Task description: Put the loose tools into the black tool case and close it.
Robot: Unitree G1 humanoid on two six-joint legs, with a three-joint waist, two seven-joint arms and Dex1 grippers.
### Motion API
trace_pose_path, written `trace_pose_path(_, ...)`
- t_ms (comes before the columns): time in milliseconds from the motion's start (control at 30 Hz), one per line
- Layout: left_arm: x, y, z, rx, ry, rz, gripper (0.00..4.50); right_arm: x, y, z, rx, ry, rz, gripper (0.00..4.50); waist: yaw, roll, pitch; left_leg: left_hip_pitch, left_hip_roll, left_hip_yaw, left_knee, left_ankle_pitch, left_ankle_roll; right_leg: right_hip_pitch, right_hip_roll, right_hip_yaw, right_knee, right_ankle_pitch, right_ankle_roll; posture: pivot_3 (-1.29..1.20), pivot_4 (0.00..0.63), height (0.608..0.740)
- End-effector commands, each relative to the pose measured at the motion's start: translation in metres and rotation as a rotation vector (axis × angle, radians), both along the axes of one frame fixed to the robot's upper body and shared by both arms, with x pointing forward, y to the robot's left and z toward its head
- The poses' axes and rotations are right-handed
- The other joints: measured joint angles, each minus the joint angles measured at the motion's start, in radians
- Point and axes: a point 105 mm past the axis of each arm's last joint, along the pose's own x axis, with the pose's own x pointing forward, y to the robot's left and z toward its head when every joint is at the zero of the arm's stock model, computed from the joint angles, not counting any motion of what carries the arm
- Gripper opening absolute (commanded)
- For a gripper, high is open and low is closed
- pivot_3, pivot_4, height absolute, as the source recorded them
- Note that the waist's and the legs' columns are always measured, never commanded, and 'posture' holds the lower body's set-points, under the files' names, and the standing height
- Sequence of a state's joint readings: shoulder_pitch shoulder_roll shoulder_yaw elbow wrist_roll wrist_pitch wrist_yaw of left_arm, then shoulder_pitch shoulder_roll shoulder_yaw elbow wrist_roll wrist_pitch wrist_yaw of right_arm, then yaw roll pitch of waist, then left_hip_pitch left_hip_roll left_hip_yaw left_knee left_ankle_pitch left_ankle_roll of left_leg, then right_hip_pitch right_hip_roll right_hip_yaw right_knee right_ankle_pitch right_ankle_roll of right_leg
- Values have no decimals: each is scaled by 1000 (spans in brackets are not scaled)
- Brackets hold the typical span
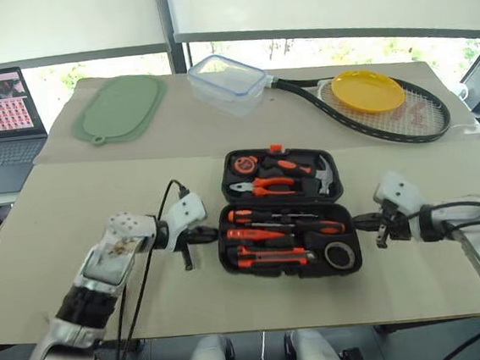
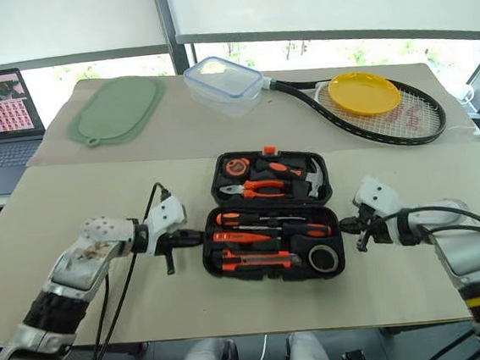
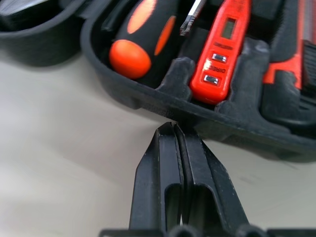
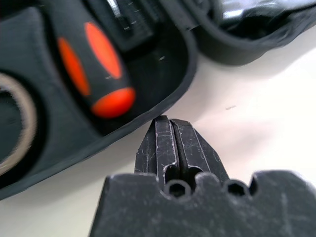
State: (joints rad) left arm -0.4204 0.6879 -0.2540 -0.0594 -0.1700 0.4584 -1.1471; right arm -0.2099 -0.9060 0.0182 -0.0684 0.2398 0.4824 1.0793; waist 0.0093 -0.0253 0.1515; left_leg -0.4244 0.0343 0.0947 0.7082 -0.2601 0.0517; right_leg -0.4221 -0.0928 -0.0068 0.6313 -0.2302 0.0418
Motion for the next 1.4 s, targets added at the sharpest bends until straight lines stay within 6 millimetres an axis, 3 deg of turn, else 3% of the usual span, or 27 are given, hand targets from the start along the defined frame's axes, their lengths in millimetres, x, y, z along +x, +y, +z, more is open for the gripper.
trace_pose_path(33,-29,-14,6,-45,24,-124,104,-26,26,14,53,-23,191,9,1,0,0,0,0,0,0,0,0,0,0,0,0,0,0,0,150,738)
trace_pose_path(200,-50,-9,-4,-13,54,-135,104,-45,26,8,42,3,210,9,2,0,0,1,0,0,0,0,1,1,-2,0,0,0,0,0,150,738)
trace_pose_path(433,-41,14,-10,4,65,37,104,-29,-4,3,-80,-59,31,9,4,1,0,2,0,0,0,0,0,2,-2,0,0,0,0,0,150,738)
trace_pose_path(567,-19,50,3,-20,90,229,1188,-28,-21,15,-46,-15,-47,1155,3,1,0,2,0,0,0,0,0,1,-2,0,1,0,0,0,150,738)
trace_pose_path(633,-4,60,15,-84,111,327,1956,-21,-26,23,-10,-14,-94,1842,3,0,0,3,0,0,0,0,0,2,-1,0,1,0,0,0,150,738)
trace_pose_path(733,24,59,38,-228,174,469,2954,-1,-26,36,79,-26,-186,2884,2,-1,1,4,0,-1,0,1,-1,3,0,0,2,1,-1,0,150,738)
trace_pose_path(833,31,54,44,-270,219,507,3916,7,-25,39,108,-24,-215,3792,3,-1,0,2,-1,-2,1,3,0,3,0,-1,1,2,0,0,150,738)
trace_pose_path(867,39,44,50,-326,276,528,4293,16,-22,41,163,1,-268,4150,3,-1,0,2,-1,-2,0,2,0,3,0,-1,1,2,0,0,150,738)
trace_pose_path(1000,54,2,59,-414,423,525,4293,39,1,37,301,129,-350,4150,3,-2,1,-3,-3,-2,2,2,1,0,0,-2,1,4,2,0,150,738)
trace_pose_path(1200,65,-5,39,-337,419,574,4293,50,5,31,323,179,-407,4150,0,-2,1,-2,-3,-2,0,3,0,0,0,-1,0,4,1,0,150,738)
trace_pose_path(1233,65,-6,39,-336,419,577,3776,50,4,29,308,179,-407,3931,0,-2,1,-2,-3,-2,0,3,0,0,0,-1,0,4,1,0,150,738)
trace_pose_path(1267,66,-6,38,-333,415,573,3591,49,4,28,300,180,-404,3653,0,-2,1,-2,-3,-1,0,3,0,0,0,0,-1,4,1,0,150,738)
trace_pose_path(1400,65,-5,37,-332,410,568,2149,43,5,30,308,189,-384,2474,0,-2,1,-1,-3,-1,0,3,0,0,-1,0,-1,4,1,0,150,738)
